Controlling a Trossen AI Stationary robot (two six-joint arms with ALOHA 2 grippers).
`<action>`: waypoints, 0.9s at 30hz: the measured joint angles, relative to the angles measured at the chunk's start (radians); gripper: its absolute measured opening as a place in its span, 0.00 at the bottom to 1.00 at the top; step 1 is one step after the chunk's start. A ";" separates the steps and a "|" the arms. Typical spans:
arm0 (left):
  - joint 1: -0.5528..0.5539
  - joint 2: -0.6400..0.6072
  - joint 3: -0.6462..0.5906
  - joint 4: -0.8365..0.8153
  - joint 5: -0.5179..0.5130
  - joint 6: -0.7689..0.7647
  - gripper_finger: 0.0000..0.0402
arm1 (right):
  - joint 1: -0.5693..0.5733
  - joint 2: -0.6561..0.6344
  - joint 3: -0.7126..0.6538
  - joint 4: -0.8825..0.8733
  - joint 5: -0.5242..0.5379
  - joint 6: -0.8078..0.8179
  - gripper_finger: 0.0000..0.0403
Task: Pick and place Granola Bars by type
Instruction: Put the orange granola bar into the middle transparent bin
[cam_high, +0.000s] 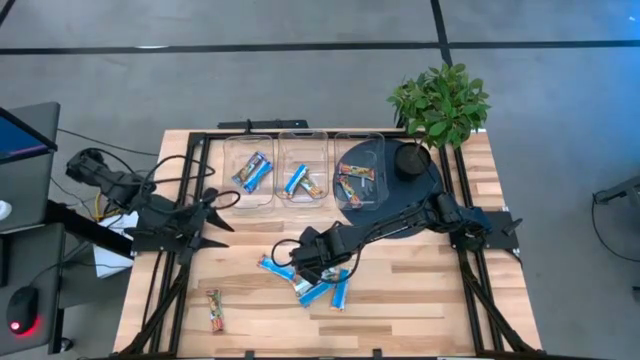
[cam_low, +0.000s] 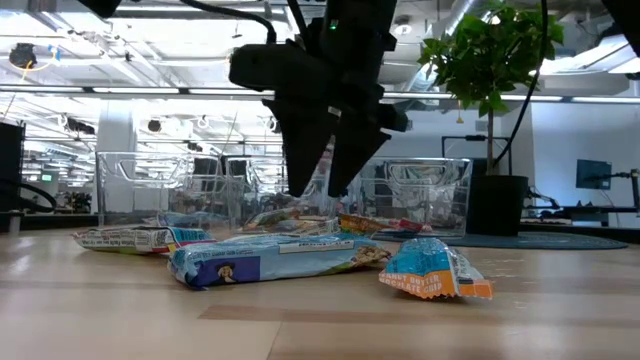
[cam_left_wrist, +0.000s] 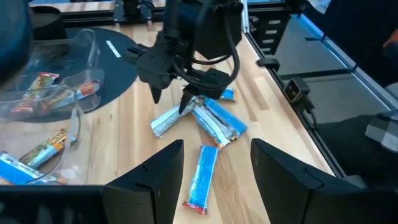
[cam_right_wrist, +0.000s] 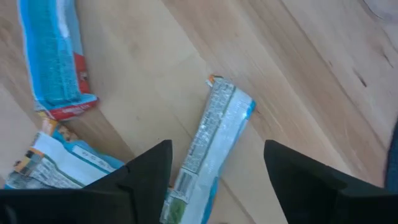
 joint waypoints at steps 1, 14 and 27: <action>-0.008 0.000 0.000 0.001 0.000 0.000 0.45 | 0.001 0.000 0.000 0.005 0.000 0.000 0.62; -0.184 0.043 -0.051 0.171 -0.011 0.068 0.45 | -0.001 -0.001 -0.134 0.091 -0.031 0.044 0.62; -0.295 0.113 -0.053 0.231 -0.111 0.076 0.45 | -0.001 0.000 -0.159 0.091 -0.027 0.060 0.58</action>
